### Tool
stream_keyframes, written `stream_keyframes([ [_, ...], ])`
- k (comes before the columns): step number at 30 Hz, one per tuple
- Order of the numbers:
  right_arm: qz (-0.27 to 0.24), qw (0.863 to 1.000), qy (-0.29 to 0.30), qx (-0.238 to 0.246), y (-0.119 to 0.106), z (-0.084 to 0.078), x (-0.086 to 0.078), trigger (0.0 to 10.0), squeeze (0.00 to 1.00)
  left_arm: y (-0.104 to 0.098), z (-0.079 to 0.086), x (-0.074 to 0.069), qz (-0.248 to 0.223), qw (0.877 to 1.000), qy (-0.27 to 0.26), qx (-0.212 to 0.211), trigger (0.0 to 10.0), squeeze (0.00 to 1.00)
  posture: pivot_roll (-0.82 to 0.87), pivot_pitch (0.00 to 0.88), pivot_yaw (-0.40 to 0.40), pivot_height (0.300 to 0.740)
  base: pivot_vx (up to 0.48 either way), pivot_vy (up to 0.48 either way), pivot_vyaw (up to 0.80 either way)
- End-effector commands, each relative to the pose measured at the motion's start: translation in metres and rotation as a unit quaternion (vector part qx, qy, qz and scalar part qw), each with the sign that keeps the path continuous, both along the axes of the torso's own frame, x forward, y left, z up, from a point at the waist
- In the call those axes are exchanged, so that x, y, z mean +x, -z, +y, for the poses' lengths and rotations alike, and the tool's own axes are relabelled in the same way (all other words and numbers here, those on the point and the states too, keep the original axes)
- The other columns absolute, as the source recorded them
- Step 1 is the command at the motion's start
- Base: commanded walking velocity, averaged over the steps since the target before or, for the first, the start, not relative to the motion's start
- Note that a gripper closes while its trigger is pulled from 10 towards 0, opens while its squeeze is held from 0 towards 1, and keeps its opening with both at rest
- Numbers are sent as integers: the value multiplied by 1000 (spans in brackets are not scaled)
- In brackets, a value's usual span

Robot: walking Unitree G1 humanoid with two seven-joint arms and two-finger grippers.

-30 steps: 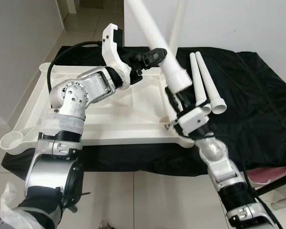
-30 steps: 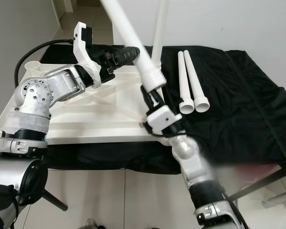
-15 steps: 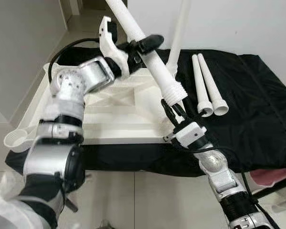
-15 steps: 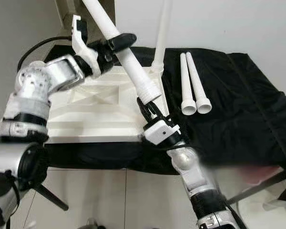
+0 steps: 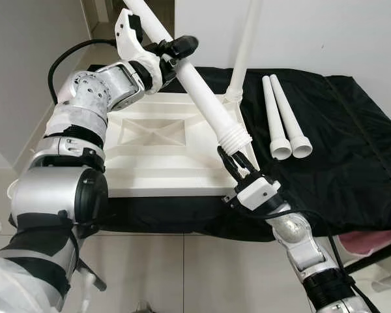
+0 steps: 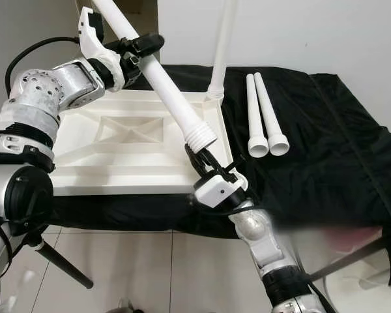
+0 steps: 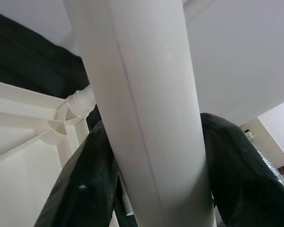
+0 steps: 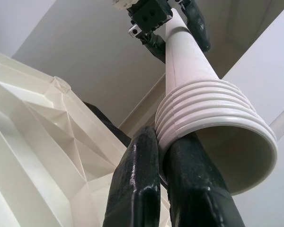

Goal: Building children table

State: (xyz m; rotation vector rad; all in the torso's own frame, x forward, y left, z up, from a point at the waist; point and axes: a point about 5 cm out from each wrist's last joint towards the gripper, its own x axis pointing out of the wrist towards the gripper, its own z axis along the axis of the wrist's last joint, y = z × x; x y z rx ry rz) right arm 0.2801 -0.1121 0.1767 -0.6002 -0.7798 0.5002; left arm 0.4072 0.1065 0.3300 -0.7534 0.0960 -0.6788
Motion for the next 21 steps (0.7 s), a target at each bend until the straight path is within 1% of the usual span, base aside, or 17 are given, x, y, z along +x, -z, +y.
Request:
stream_keyframes([
  [1, -4, 1000, -6, -11, 1, -1, -1, 10000, 0, -15, -7, -8, -78, 993, 86, -32, 0, 0, -18, 44, -10, 740, 0, 0, 0],
  [9, -5, 1000, -7, -6, 1, -1, 0, 10000, 0, -14, -5, -4, -76, 994, 76, -28, 0, 0, -10, 44, -18, 740, 0, 0, 0],
  [10, -3, 1000, -7, 1, 1, -1, 0, 10000, 208, -14, -3, -3, -75, 994, 71, -29, 0, 0, -10, 44, -18, 740, 0, 0, 0],
  [11, 1, 1000, -10, 11, 2, 0, -1, 10000, 1000, -14, -1, -2, -72, 995, 66, -33, 0, 0, -9, 44, -19, 740, 0, 0, 0],
  [12, 4, 1000, -12, 18, 3, 0, -1, 10000, 1000, -15, 0, -2, -71, 995, 64, -36, 0, 0, -9, 44, -19, 740, 0, 0, 0],
  [13, 3, 1000, -9, 25, 5, -1, -3, 10000, 1000, -15, 1, -1, -66, 995, 62, -40, 8078, 0, -8, 45, -18, 740, 0, 0, 0],
  [14, -2, 1000, -2, 30, 6, -2, -5, 10000, 1000, -15, 3, 0, -62, 996, 55, -40, 10000, 0, -8, 44, -18, 740, 0, 0, 0],
  [18, -6, 999, 10, 34, 9, -5, -8, 10000, 1000, -14, 6, 1, -55, 997, 45, -39, 10000, 0, -8, 45, -18, 740, 0, 0, 0],
  [20, 1, 999, 22, 36, 16, -9, -12, 10000, 1000, -13, 11, 3, -46, 998, 25, -39, 10000, 0, -9, 46, -18, 740, 0, 0, 0],
  [21, 1, 999, 22, 36, 16, -9, -12, 10000, 1000, -13, 11, 3, -46, 998, 25, -39, 10000, 0, -9, 46, -18, 740, 0, 0, 0],
])
